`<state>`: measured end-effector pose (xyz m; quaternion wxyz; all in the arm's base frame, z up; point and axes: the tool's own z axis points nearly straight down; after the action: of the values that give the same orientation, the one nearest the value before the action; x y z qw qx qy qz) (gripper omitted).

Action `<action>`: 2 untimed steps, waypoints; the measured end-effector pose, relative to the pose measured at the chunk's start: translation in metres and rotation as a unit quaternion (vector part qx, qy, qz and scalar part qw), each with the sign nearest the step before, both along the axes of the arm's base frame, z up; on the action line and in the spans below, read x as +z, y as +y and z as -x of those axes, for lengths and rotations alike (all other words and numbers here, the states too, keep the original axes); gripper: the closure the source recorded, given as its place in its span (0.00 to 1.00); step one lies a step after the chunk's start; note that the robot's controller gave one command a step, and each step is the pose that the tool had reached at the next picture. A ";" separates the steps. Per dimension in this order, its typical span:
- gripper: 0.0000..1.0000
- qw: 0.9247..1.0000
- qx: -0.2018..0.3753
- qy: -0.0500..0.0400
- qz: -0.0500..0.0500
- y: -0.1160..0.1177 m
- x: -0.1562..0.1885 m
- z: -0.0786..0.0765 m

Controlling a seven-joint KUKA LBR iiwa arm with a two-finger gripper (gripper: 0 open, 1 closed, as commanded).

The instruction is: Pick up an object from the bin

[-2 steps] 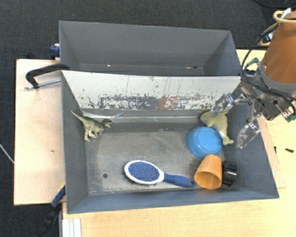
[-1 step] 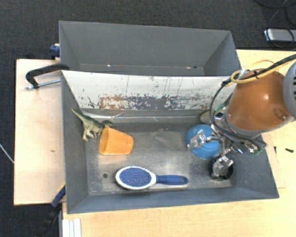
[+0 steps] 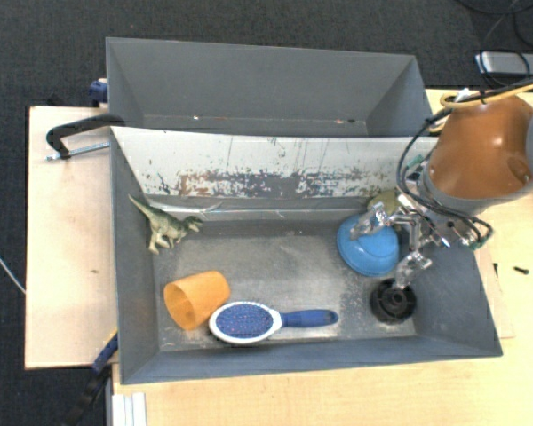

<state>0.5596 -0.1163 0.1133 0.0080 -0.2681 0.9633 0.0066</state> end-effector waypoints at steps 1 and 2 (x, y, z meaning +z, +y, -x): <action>0.00 0.989 0.148 -0.006 0.009 -0.001 -0.029 0.034; 1.00 0.989 0.147 -0.001 0.015 -0.010 -0.027 0.036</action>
Offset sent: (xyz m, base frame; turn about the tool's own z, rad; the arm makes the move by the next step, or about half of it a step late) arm -0.0428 -0.0059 -0.0397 -0.2979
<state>0.5241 -0.1259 0.0861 0.0037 -0.4067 0.9135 -0.0071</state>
